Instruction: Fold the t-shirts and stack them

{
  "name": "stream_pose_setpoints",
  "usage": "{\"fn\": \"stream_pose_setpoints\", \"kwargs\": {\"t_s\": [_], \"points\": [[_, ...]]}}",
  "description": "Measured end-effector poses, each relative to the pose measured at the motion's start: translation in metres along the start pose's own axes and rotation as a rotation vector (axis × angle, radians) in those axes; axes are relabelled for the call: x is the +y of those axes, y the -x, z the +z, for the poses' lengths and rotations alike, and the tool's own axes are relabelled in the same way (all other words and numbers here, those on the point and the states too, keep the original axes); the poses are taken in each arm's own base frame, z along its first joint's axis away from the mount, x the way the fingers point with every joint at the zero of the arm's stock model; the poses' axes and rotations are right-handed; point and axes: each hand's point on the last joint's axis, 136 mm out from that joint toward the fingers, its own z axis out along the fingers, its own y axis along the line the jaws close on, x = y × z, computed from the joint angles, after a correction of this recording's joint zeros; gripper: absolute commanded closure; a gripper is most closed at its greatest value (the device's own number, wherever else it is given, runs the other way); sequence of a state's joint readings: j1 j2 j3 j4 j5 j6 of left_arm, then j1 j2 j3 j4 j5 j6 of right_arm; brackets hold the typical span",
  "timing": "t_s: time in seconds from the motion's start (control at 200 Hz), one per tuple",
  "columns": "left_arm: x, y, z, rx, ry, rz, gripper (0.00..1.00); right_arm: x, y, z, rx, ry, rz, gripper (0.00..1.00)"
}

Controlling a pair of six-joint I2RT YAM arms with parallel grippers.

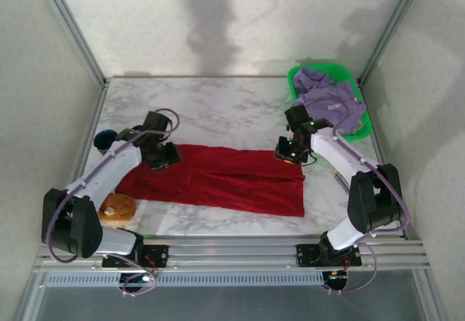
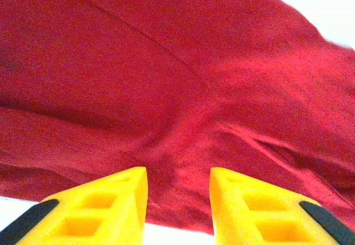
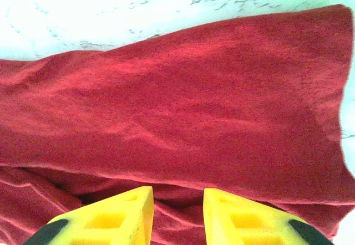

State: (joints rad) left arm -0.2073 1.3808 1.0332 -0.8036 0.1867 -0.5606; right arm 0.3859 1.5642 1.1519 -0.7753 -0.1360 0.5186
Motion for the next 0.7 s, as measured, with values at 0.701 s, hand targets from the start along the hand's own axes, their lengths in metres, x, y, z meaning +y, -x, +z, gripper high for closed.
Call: {"fn": "stream_pose_setpoints", "kwargs": {"t_s": [0.701], "points": [[0.114,0.029,0.043,0.063,0.086,-0.189,0.99,0.223,-0.108,0.073,0.22,0.283,-0.226,0.7]]}}
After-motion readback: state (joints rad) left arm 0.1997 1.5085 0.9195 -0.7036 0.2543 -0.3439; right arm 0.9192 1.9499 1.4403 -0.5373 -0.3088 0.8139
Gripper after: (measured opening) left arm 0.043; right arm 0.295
